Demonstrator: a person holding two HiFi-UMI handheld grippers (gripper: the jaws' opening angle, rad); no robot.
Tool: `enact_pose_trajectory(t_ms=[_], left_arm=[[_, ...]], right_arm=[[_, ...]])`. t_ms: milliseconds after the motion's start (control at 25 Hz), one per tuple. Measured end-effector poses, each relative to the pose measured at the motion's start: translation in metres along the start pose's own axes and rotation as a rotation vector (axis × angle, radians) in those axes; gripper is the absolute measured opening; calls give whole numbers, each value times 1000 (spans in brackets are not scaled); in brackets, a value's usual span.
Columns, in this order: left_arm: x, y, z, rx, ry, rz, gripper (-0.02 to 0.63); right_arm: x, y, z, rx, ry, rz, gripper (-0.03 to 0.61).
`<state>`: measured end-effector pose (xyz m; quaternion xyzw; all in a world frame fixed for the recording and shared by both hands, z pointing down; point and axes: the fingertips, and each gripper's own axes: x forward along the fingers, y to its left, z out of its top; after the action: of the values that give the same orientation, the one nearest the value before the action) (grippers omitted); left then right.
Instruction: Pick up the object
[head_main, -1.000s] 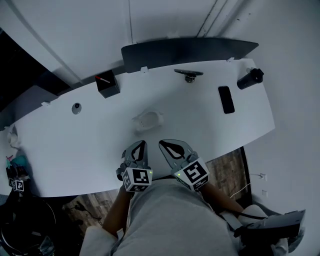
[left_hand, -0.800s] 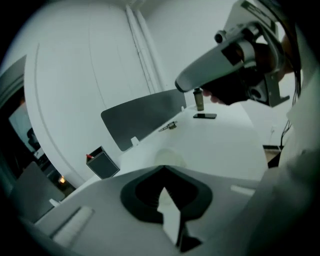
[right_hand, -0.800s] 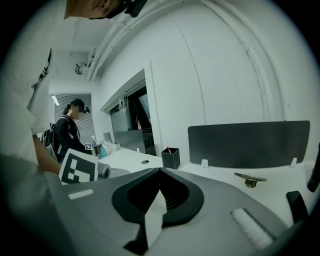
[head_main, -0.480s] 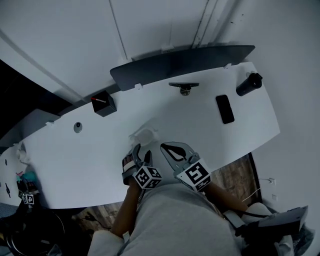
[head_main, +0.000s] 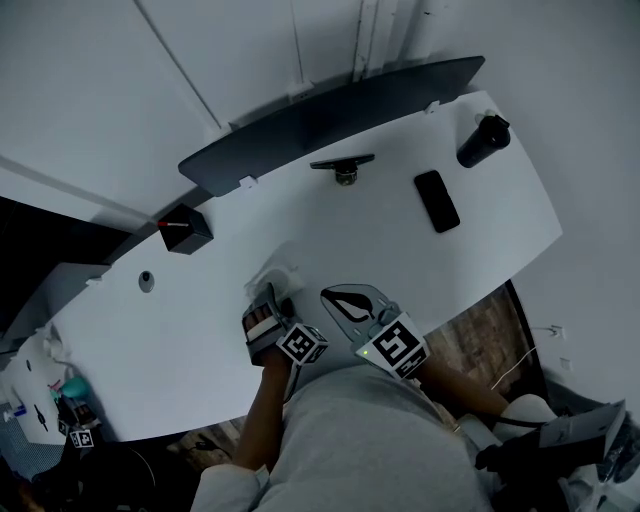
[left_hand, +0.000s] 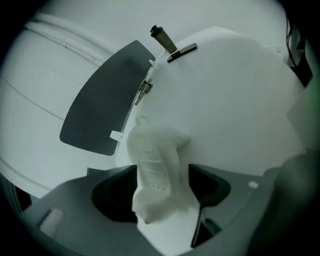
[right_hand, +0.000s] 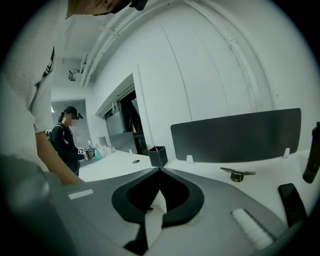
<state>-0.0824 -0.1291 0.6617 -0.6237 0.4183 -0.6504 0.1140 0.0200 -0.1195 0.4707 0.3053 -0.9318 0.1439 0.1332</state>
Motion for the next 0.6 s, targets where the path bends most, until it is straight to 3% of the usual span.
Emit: enact_pose_trajectory(t_ms=[240, 360, 600], left_arm=[[-1, -4, 2, -5, -9, -35, 294], [0, -5, 3, 45, -5, -13, 173], [7, 7, -2, 47, -23, -10, 139]], right_arm=[[0, -13, -1, 17, -1, -13, 2], [4, -13, 2, 10, -4, -13, 2], [8, -9, 3, 2, 4, -14, 2]])
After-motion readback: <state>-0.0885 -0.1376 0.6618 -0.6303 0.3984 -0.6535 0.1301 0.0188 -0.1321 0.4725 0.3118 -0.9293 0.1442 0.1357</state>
